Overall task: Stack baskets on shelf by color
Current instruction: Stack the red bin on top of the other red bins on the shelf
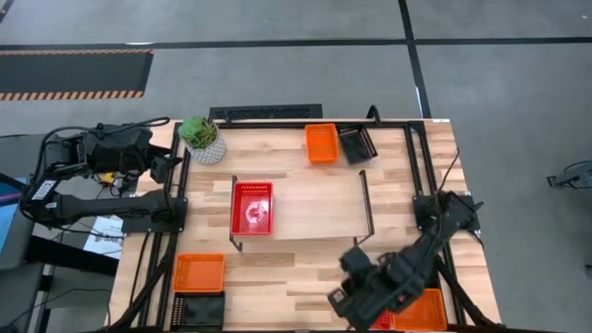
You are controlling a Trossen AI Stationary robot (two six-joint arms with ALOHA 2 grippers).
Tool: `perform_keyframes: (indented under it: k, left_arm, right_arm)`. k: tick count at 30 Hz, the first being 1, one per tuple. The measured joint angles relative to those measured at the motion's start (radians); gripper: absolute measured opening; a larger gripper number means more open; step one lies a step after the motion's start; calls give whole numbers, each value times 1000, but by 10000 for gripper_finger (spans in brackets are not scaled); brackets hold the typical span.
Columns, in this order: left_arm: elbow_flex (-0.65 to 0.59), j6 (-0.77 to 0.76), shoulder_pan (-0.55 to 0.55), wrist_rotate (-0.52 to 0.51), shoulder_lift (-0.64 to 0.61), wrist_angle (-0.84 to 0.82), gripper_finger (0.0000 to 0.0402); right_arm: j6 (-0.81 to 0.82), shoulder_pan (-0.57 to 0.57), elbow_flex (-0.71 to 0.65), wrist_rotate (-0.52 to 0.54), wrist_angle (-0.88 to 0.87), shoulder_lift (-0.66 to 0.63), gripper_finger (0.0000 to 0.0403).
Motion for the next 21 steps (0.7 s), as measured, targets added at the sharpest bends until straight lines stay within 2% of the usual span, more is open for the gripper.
perform_keyframes:
  k: [5, 9, 14, 21]
  left_arm:
    - [0, 0, 0, -1, 0, 0, 249]
    - [0, 0, 0, -2, 0, 0, 249]
    - [0, 4, 0, -2, 1, 0, 249]
    - [0, 2, 0, -2, 1, -1, 249]
  right_arm:
    - [110, 61, -132, -43, -1, 15, 200]
    - [34, 77, -231, -144, -3, 10, 233]
    - [-171, 83, -312, -175, 0, 4, 238]
    - [-503, 72, -385, -203, 38, 2, 223]
